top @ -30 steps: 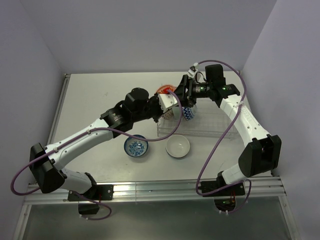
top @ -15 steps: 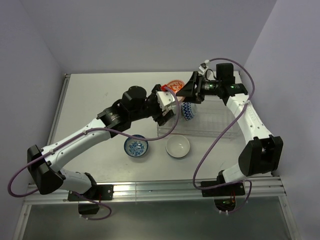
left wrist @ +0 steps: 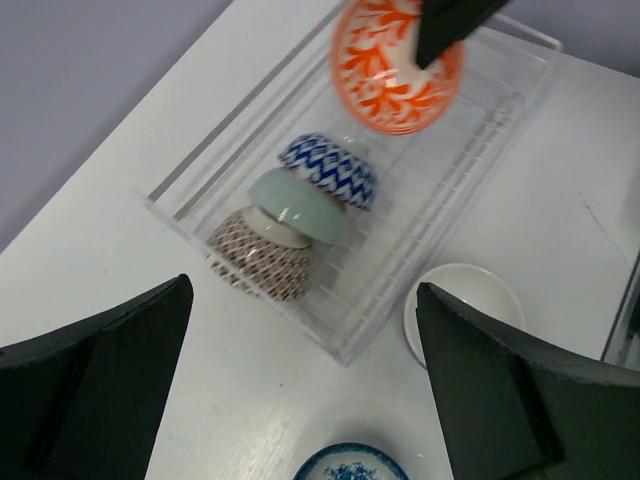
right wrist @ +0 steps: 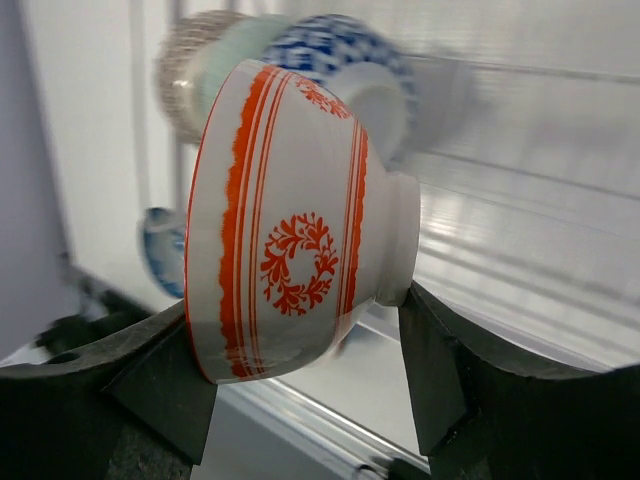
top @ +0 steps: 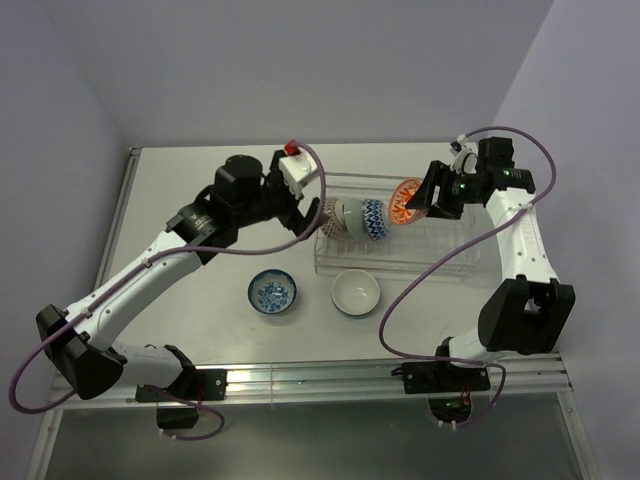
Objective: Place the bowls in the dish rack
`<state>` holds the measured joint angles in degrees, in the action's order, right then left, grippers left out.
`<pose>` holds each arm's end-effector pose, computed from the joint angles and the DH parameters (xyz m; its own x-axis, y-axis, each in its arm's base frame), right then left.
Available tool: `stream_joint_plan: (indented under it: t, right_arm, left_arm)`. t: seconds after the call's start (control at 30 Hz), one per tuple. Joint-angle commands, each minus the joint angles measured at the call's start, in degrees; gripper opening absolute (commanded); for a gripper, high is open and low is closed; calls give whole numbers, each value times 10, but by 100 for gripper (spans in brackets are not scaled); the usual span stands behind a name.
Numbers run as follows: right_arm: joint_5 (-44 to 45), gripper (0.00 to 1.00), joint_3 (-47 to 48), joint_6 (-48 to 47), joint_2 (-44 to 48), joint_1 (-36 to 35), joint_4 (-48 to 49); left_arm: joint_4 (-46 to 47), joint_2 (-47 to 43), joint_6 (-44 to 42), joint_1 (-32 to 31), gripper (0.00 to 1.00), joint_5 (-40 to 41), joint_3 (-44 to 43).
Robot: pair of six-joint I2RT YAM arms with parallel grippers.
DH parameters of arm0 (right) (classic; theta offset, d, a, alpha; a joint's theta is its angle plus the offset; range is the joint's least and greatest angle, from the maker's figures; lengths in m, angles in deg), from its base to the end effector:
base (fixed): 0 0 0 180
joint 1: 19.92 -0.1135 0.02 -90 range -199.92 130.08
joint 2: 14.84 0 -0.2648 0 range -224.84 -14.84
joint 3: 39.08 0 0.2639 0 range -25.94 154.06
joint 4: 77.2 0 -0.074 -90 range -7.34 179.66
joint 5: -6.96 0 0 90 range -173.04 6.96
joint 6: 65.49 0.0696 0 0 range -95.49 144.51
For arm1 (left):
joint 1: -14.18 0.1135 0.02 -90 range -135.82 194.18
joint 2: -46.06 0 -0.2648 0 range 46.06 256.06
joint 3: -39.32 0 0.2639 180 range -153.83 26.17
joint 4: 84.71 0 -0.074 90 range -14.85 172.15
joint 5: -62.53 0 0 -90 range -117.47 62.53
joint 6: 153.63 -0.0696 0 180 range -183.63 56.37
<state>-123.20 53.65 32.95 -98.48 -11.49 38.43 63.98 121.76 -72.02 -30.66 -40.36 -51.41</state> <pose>0.3268 -0.0031 0.3138 -0.8411 0.2381 -0.4856 -0.1293 0.7834 0.6079 0.2341 -0.2547 0.3988 -0.0742 0.2744 -0.9588 0.8592 0.5056 0.0782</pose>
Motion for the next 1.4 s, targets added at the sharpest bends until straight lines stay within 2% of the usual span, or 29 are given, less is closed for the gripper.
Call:
stream_joint_plan:
  t: [0.0,0.03,0.43,0.6,1.0,1.37]
  right_arm:
    - [107,0,34,-74,38,4,-25]
    - [149,0,33,-77,34,3,-22]
    - [260,0,10,-77,-15,-40,24]
    - [308,0,4,-73,-36,-65,50]
    - [331,0,-10,-73,-81,-115,77]
    - [396,0,-21,-72,-87,-148,86]
  left_arm:
    - [-14,-21,56,64,100,-44,-27]
    - [-16,-24,77,99,100,-65,-18]
    - [-11,-42,117,174,99,-82,10]
    - [-8,-54,120,187,99,-83,23]
    - [-13,-71,120,203,99,-87,42]
    - [-11,-81,117,208,99,-92,54]
